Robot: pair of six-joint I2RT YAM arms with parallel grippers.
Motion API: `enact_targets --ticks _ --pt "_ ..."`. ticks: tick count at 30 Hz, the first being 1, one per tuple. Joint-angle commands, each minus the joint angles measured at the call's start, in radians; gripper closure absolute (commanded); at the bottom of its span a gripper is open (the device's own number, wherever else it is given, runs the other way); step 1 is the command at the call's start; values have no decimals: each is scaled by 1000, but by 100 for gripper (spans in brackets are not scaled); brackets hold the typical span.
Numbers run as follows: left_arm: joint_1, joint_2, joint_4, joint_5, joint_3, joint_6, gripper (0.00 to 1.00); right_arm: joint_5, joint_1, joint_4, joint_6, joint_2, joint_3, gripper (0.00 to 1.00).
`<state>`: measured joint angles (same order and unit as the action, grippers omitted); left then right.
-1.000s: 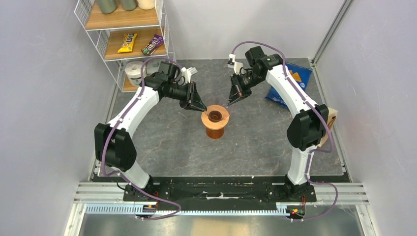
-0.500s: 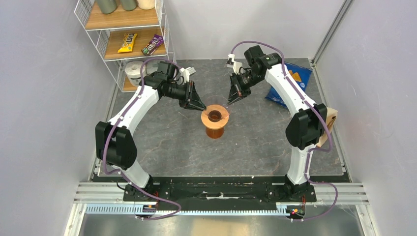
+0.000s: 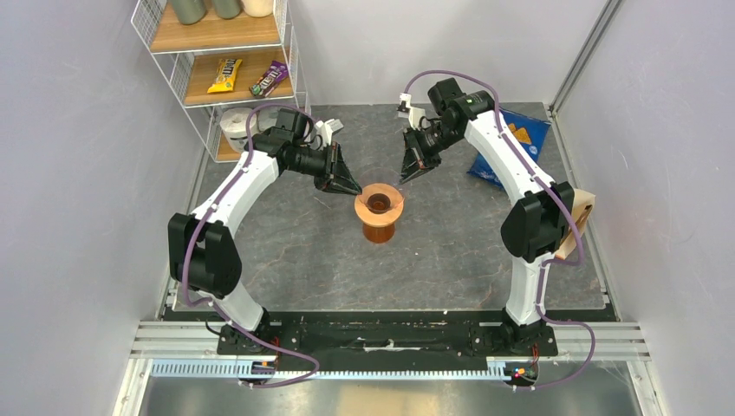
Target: Place the coffee filter in the dripper
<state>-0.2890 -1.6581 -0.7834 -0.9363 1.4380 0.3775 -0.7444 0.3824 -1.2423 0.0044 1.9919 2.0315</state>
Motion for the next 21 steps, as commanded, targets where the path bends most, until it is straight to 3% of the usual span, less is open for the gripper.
enact_targets --ticks 1,21 --pt "6 -28 -19 45 -20 -44 87 -4 10 -6 -19 27 27 100" --pt "11 -58 -24 48 -30 -48 88 8 10 -11 -17 66 38 100"
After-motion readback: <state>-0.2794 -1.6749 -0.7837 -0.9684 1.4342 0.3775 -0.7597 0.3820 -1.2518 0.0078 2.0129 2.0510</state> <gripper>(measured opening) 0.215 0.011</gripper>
